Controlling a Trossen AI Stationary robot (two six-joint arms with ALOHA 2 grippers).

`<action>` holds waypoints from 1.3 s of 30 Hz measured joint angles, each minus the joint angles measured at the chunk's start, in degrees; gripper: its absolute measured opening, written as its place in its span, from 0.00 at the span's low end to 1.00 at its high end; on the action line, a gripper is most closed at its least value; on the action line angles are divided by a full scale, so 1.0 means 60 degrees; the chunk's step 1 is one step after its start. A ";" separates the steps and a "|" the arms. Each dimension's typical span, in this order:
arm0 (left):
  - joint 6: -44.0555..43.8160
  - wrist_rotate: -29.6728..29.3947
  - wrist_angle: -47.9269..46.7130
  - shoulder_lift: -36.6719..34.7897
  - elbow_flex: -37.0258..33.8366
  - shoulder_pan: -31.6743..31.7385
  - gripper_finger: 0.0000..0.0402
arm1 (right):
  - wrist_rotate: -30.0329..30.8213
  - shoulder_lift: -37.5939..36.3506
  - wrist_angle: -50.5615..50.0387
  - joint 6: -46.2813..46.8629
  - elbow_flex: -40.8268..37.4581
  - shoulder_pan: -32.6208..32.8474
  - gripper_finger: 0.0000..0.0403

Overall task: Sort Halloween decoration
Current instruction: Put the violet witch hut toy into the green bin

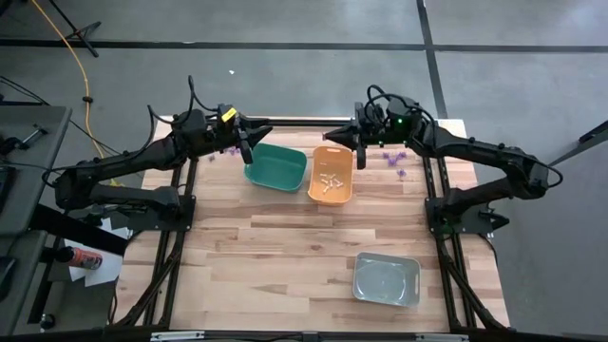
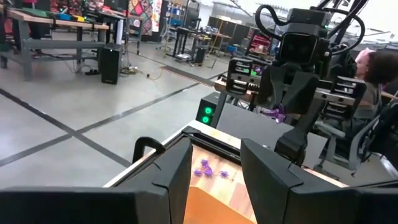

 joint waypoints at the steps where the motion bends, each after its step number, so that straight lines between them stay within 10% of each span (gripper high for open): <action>1: 0.0000 0.0000 0.0012 0.0000 0.0000 0.0000 0.32 | 0.0000 0.0000 0.0001 0.0027 0.0000 -0.0004 0.00; 18: -0.0011 0.0023 0.2648 -0.0454 -0.0011 -0.0151 0.32 | 0.1158 0.1719 0.1765 0.0411 0.0233 0.0850 0.00; 28: 0.0555 0.0013 0.2416 -0.0840 -0.0007 -0.0135 0.32 | 0.1241 0.5342 -0.1367 -0.1341 0.3571 0.1570 0.00; 39: 0.0503 0.0004 0.1579 -0.0841 -0.0007 -0.0135 0.32 | 0.3775 0.8825 -0.3660 -0.1694 0.6206 0.1461 0.00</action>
